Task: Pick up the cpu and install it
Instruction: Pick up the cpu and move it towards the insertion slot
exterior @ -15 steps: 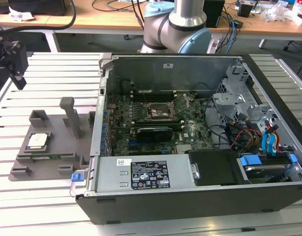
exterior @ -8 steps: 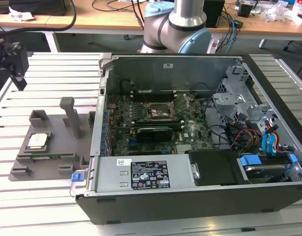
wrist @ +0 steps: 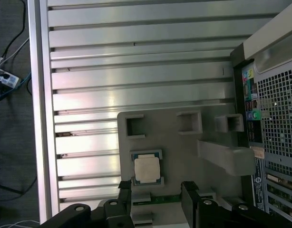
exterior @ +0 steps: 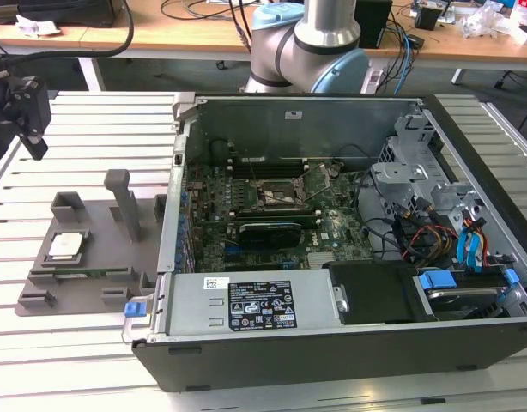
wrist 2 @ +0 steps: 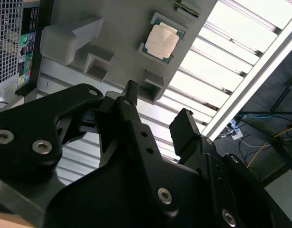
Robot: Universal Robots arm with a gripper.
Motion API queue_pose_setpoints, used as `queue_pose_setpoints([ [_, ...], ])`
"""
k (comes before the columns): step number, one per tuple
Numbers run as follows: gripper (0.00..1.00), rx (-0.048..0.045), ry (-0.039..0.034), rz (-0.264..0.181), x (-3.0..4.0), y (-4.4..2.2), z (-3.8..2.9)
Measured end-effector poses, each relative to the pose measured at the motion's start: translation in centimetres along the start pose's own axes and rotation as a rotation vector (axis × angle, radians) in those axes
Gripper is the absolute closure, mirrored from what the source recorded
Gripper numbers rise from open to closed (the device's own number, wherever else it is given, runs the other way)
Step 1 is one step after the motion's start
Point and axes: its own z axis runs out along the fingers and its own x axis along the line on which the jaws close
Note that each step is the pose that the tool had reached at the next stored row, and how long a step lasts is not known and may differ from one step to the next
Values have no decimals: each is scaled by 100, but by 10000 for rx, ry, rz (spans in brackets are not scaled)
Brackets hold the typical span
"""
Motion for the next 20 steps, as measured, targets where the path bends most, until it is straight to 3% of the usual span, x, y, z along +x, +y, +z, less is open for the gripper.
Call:
queue_pose_setpoints([
  [20,45,0,0,0,2,-4,104],
])
